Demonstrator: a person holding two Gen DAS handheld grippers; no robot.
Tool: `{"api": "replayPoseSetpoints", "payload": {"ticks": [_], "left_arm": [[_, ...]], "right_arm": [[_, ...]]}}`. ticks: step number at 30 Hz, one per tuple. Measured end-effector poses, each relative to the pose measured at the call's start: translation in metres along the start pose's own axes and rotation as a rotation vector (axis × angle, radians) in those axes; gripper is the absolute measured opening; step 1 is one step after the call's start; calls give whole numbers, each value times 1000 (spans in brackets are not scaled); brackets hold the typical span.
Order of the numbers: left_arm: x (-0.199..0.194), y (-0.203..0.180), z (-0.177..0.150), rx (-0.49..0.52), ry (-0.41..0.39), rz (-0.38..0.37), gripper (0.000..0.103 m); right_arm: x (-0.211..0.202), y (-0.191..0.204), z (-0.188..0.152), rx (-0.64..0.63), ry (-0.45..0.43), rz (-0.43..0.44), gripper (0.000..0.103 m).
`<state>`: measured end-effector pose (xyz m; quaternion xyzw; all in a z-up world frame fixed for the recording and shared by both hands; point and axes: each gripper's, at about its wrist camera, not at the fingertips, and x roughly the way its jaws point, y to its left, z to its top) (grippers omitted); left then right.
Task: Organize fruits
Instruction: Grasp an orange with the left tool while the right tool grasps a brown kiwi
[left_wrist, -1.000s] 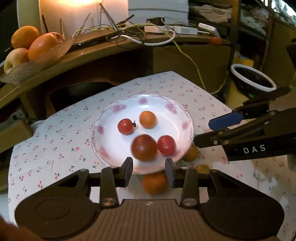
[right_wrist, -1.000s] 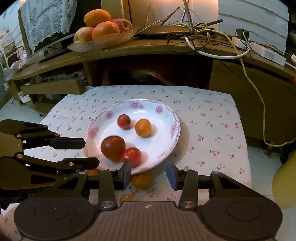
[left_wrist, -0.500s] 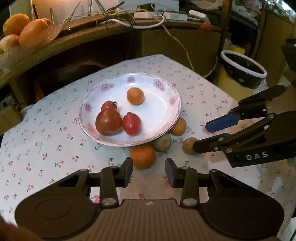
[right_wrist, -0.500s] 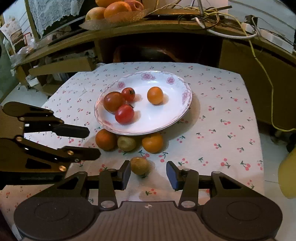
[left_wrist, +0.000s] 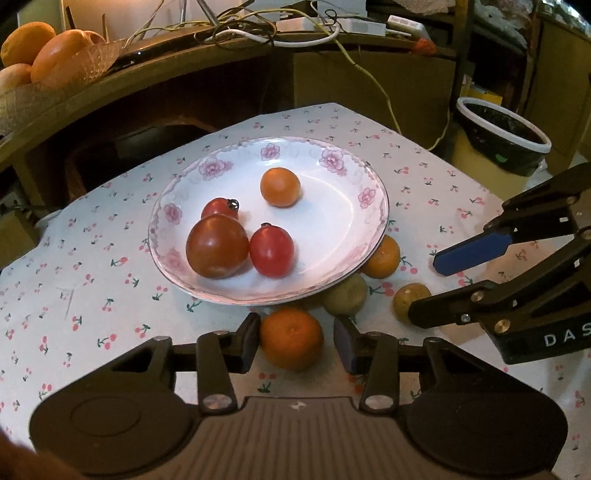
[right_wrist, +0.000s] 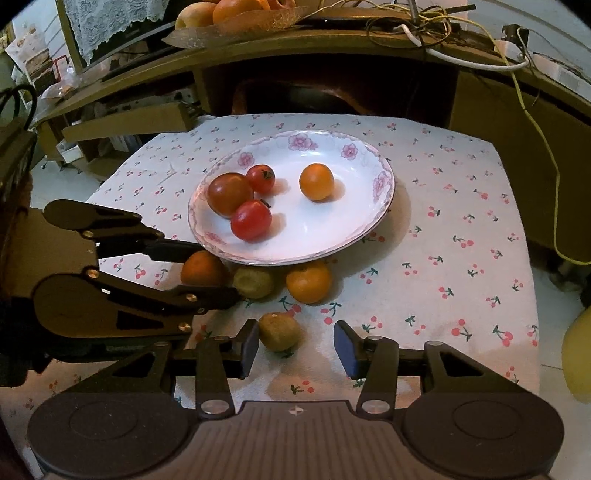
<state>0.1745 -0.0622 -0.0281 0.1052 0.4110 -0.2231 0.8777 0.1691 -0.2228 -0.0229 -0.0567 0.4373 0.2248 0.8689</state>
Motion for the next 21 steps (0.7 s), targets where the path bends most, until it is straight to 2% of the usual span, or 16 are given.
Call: {"api": "replayPoseSetpoints", "payload": {"ticks": [2, 6, 9, 18, 20, 21], "left_arm": [[-2, -1, 0, 8, 4, 13, 40], [-8, -1, -4, 14, 17, 4, 40], [-12, -1, -7, 19, 20, -3, 40], [-15, 7, -14, 6, 33, -13, 41], [-16, 5, -16, 13, 29, -9, 41], [-17, 4, -16, 20, 27, -5, 41]], "right_arm": [[0, 0, 0, -3, 4, 4, 47], [2, 2, 1, -11, 11, 18, 46], [5, 5, 2, -17, 21, 28, 36], [13, 12, 5, -34, 27, 26, 37], [12, 15, 5, -46, 30, 12, 34], [12, 17, 4, -63, 33, -1, 28]]}}
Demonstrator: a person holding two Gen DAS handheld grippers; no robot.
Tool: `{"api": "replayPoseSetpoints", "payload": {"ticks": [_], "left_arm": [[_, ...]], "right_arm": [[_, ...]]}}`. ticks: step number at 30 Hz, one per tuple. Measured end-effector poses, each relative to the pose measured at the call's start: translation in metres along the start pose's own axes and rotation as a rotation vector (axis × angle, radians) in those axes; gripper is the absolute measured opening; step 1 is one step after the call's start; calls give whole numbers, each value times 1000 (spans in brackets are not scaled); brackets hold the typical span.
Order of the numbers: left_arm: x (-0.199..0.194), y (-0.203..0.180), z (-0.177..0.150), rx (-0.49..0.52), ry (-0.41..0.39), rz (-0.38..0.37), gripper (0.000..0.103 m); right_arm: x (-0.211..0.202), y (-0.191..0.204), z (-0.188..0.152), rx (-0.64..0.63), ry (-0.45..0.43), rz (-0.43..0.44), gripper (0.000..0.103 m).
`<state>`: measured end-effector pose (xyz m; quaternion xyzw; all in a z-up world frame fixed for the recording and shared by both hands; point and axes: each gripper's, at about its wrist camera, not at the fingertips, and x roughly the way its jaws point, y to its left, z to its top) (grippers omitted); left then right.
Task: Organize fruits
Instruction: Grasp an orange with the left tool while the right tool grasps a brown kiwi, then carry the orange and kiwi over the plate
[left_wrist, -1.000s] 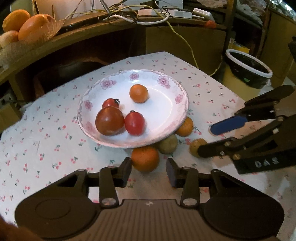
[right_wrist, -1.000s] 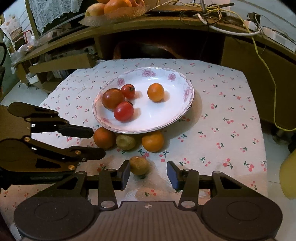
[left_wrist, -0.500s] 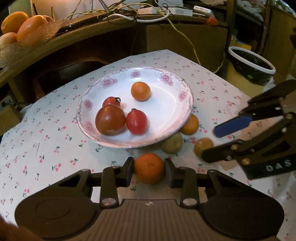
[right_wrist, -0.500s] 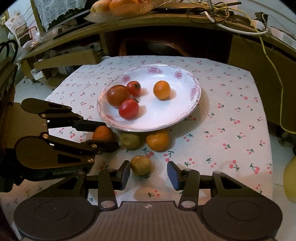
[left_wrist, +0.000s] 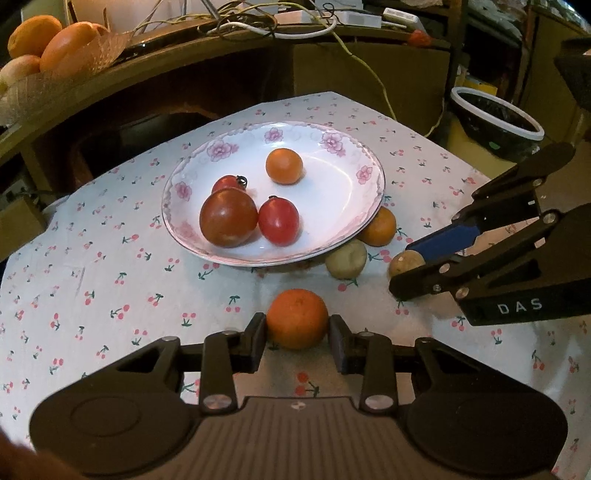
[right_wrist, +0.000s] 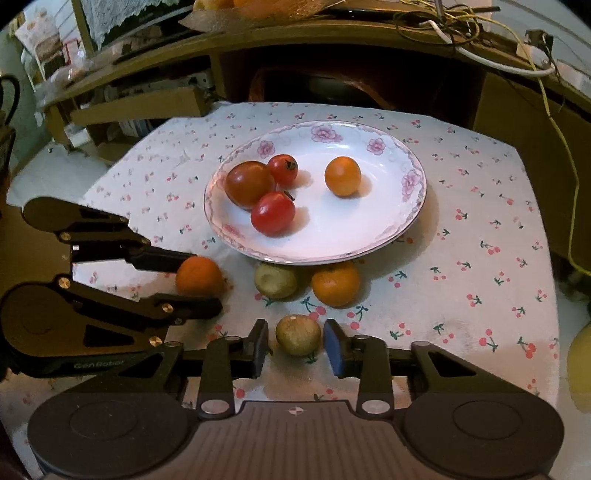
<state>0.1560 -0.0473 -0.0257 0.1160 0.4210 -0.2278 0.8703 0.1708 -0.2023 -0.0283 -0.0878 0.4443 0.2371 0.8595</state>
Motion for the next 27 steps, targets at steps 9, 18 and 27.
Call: {"api": "replayPoseSetpoints", "payload": {"ticks": [9, 18, 27], "left_arm": [[-20, -8, -15, -10, 2, -26, 39], [-43, -23, -31, 37, -1, -59, 39], [-38, -24, -40, 67, 26, -63, 41]], "right_arm": [[-19, 10, -15, -23, -4, -3, 27], [-38, 38, -37, -38, 9, -8, 27], [-29, 44, -48, -54, 32, -18, 32]]}}
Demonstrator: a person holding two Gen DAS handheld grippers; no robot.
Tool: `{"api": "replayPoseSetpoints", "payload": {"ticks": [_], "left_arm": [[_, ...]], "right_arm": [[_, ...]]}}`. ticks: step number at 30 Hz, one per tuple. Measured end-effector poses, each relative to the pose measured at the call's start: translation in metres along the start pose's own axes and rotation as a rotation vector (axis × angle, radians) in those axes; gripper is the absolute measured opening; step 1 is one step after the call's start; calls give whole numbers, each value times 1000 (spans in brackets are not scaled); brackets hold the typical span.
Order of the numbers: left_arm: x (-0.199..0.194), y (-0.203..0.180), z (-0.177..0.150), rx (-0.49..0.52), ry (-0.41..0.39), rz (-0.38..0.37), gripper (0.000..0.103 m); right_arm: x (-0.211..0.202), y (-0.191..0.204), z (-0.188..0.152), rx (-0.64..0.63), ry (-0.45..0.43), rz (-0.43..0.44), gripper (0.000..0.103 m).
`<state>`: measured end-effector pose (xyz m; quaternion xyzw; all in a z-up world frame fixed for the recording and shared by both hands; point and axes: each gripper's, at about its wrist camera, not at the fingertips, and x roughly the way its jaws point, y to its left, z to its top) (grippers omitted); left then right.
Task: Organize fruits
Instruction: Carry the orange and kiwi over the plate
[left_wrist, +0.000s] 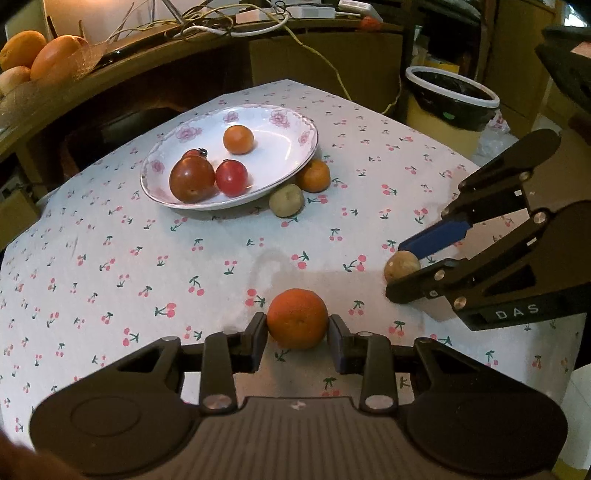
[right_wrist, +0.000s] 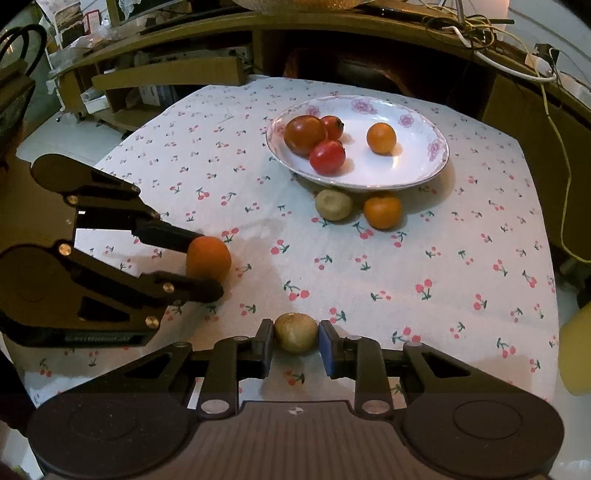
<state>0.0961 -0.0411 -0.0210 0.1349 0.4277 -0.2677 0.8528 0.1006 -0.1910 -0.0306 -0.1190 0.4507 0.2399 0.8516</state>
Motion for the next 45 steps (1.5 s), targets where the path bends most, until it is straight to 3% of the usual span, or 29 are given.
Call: {"api": "replayPoseSetpoints", "payload": {"ticks": [9, 22, 24, 25, 27, 36, 45], "left_arm": [[0, 4, -3, -2, 4, 0, 53], [7, 4, 4, -21, -10, 0, 53], [7, 3, 4, -15, -15, 5, 53], [7, 3, 4, -18, -14, 3, 52], [7, 3, 5, -24, -9, -14, 42], [6, 1, 11, -20, -11, 4, 40], [-3, 12, 35, -57, -81, 30, 40]], "right_arm": [[-1, -2, -2, -10, -9, 24, 42], [-4, -2, -5, 2, -15, 28, 42], [-4, -2, -5, 1, -17, 29, 39], [-4, -2, -5, -1, -17, 24, 32], [-3, -2, -5, 2, -11, 20, 26], [-6, -2, 2, 20, -30, 7, 26], [-12, -12, 27, 50, -105, -16, 26]]}}
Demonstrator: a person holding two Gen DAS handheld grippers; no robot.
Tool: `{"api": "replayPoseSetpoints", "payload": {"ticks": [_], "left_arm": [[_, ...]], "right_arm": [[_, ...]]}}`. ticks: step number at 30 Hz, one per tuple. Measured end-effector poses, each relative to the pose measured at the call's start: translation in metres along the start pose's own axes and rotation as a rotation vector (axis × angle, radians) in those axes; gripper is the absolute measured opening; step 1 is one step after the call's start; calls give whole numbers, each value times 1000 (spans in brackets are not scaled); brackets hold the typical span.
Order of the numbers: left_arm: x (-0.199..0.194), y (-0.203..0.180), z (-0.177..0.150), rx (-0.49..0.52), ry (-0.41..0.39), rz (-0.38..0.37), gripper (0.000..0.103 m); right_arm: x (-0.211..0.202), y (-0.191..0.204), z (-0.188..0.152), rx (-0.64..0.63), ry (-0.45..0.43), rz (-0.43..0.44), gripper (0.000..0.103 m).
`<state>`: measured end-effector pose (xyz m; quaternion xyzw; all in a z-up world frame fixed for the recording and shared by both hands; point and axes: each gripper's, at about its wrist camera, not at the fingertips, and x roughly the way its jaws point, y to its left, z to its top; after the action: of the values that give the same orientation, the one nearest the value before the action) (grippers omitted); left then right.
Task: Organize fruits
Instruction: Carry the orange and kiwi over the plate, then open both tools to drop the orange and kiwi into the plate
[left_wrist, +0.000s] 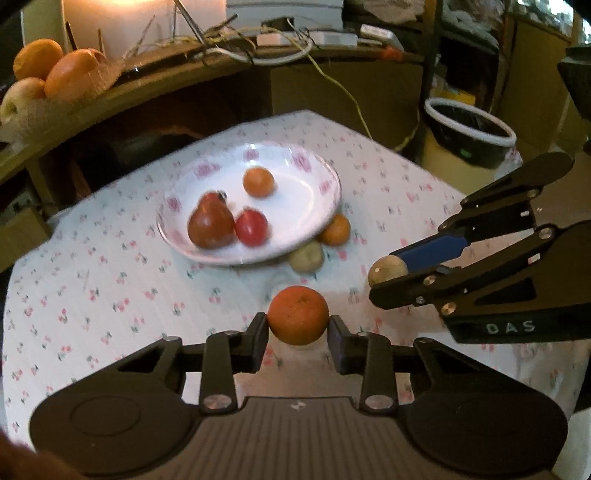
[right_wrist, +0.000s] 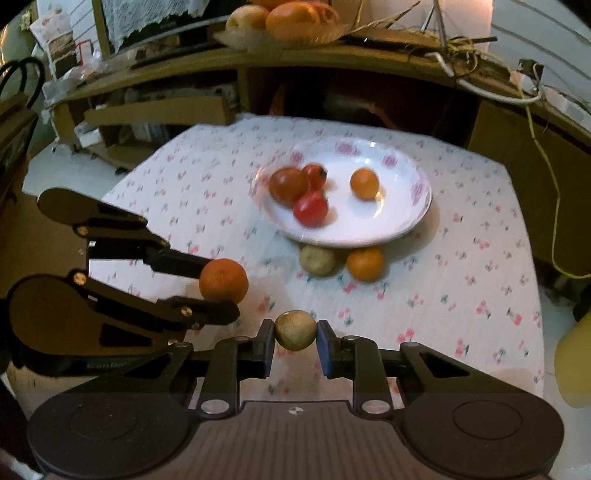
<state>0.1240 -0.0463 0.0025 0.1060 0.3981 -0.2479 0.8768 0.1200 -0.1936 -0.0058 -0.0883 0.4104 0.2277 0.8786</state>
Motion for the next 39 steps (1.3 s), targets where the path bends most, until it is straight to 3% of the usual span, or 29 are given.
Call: {"api": "replayPoseSetpoints", "payload": {"ticks": [12, 23, 39], "left_arm": [[13, 19, 42, -41, -57, 71, 39], [46, 26, 48, -59, -1, 105, 39], [55, 21, 54, -40, -12, 105, 40]], "right_arm": [[4, -19, 46, 48, -99, -46, 26], [36, -35, 57, 57, -66, -64, 26], [55, -46, 65, 50, -50, -73, 27]]}}
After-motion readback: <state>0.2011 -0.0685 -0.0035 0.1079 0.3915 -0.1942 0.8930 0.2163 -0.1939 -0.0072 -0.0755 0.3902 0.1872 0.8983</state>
